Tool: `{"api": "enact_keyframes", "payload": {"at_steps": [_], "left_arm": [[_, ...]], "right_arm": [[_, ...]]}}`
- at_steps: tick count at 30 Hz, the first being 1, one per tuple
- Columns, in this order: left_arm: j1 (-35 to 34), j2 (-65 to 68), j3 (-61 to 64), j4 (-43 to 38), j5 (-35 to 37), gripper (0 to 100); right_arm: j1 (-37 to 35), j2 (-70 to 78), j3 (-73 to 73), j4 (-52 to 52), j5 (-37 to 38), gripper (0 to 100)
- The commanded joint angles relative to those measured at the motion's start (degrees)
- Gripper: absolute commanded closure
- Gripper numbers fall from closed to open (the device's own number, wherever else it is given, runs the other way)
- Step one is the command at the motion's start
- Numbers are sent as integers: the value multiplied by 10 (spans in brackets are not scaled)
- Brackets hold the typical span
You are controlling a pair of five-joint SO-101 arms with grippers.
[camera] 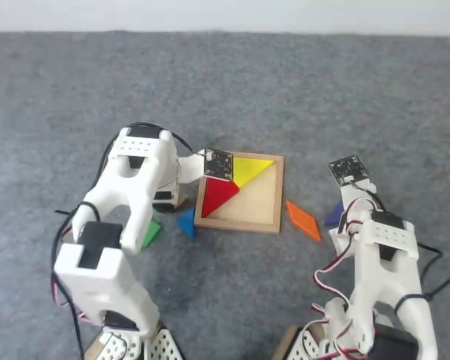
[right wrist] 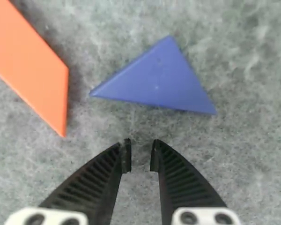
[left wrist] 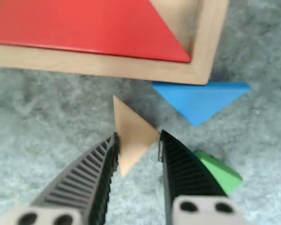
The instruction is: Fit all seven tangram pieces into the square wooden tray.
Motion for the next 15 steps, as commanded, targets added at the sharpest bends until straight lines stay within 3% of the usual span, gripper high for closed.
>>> {"api": "enact_keyframes", "payload": {"at_steps": [1, 15], "left_arm": [[4, -51, -3, -6, 33, 869], [4, -48, -4, -5, 34, 845]], "right_arm": [[5, 0, -3, -7, 5, 901], [5, 0, -3, -7, 5, 901]]}}
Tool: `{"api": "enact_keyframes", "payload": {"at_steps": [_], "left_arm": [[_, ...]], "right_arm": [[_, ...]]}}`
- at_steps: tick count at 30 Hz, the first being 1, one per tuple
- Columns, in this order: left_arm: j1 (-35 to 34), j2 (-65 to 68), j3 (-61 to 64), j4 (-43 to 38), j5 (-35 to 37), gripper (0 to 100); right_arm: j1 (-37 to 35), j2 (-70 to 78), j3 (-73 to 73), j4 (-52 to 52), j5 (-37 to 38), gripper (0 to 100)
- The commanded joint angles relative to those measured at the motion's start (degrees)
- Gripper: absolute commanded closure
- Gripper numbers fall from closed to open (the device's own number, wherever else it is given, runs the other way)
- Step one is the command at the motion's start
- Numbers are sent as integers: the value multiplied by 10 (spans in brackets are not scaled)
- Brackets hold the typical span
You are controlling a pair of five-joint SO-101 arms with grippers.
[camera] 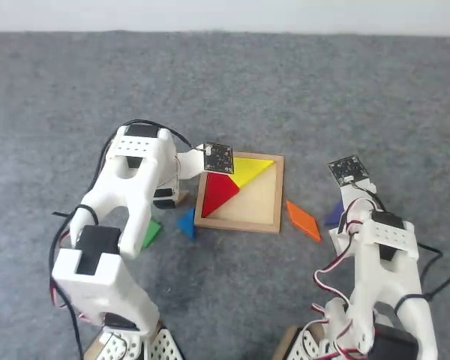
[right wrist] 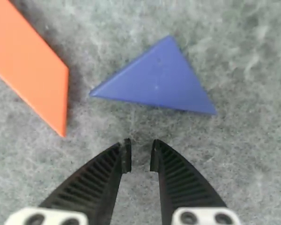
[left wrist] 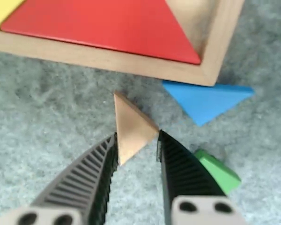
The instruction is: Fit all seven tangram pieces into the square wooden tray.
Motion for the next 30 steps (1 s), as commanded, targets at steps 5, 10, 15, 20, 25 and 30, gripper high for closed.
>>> {"api": "enact_keyframes", "payload": {"at_steps": [5, 10, 15, 20, 25, 30], "left_arm": [[7, -30, 18, -44, 30, 813], [16, -37, 71, -100, 32, 798], [10, -37, 73, -99, 30, 800], [14, -32, 65, -84, 11, 796], [9, -1, 29, -62, 17, 764], [10, 38, -26, -11, 16, 769]], "right_arm": [[5, 0, -3, -7, 5, 901], [5, 0, -3, -7, 5, 901], [6, 0, -3, -7, 5, 901], [6, 0, -3, -7, 5, 901], [6, 0, -3, -7, 5, 901], [6, 0, -3, -7, 5, 901]]}}
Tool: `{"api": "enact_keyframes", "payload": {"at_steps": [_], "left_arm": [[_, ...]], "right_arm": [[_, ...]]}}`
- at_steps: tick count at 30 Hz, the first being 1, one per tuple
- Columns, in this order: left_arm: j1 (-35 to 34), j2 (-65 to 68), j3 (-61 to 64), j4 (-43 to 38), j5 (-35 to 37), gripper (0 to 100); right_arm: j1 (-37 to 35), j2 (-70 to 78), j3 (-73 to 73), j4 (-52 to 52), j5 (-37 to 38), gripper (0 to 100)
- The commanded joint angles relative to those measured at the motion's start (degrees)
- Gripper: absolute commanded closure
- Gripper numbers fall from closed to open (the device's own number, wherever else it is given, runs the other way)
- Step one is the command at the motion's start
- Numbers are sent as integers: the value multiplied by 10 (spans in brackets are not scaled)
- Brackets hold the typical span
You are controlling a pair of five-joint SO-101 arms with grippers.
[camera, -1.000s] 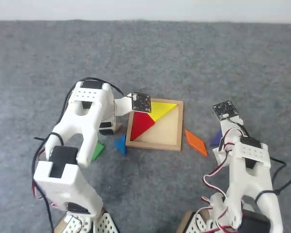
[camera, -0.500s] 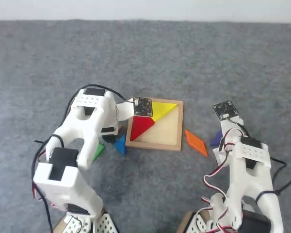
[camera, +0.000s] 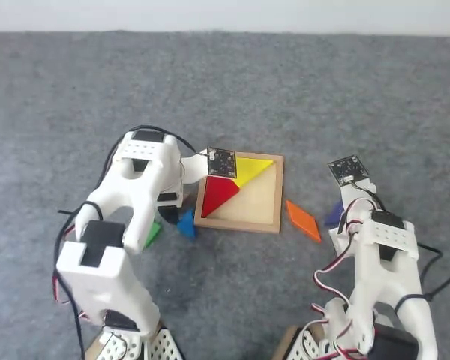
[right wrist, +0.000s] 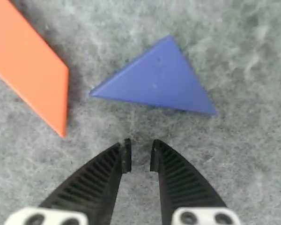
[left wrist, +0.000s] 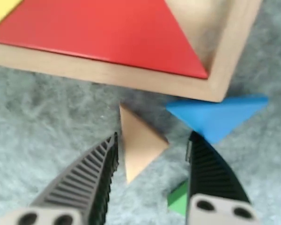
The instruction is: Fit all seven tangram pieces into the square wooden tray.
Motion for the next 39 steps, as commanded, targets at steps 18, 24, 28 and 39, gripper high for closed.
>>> {"api": "enact_keyframes", "payload": {"at_steps": [18, 24, 28, 39], "left_arm": [[19, -156, 32, 29, 273, 867], [22, -155, 30, 49, 375, 865], [2, -156, 29, 50, 236, 785], [-11, -105, 16, -5, 16, 771]], "right_arm": [[6, 0, -3, -7, 5, 901], [6, 0, -3, -7, 4, 901], [6, 0, -3, -7, 4, 901], [7, 0, -3, -7, 4, 901]]}}
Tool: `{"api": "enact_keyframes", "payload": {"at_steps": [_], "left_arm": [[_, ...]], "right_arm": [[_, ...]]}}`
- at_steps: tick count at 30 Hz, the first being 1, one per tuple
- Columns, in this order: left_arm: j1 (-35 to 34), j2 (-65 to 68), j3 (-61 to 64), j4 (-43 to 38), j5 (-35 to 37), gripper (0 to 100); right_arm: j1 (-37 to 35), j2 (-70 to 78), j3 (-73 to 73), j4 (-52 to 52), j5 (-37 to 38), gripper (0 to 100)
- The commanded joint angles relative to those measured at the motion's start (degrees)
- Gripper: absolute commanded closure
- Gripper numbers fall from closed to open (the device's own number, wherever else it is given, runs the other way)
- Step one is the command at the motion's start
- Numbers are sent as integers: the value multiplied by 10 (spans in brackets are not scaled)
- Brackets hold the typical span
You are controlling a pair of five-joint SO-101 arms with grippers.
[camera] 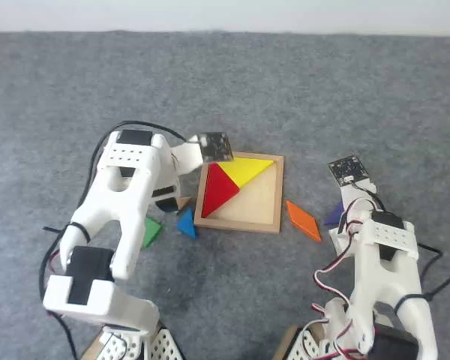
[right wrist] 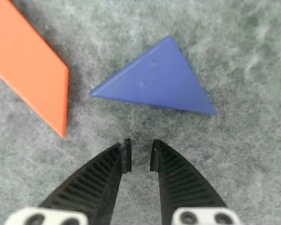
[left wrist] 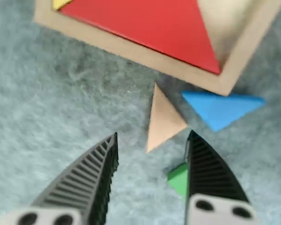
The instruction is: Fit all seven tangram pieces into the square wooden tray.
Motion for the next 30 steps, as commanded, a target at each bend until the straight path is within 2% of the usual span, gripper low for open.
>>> {"api": "enact_keyframes", "payload": {"at_steps": [1, 8, 11, 20, 23, 30], "left_arm": [[0, 29, -26, -11, -78, 771], [1, 111, -76, -8, -89, 774], [4, 127, -88, -11, -65, 776], [7, 130, -90, -11, 3, 793], [7, 131, -89, -10, 4, 829], [7, 132, -89, -8, 4, 829]], "right_arm": [[7, 0, -3, -7, 4, 901], [7, 0, -3, -8, 4, 901], [7, 0, -3, -8, 4, 901], [7, 0, -3, -8, 5, 901], [7, 0, -3, -8, 5, 901], [7, 0, -3, -7, 5, 901]]}}
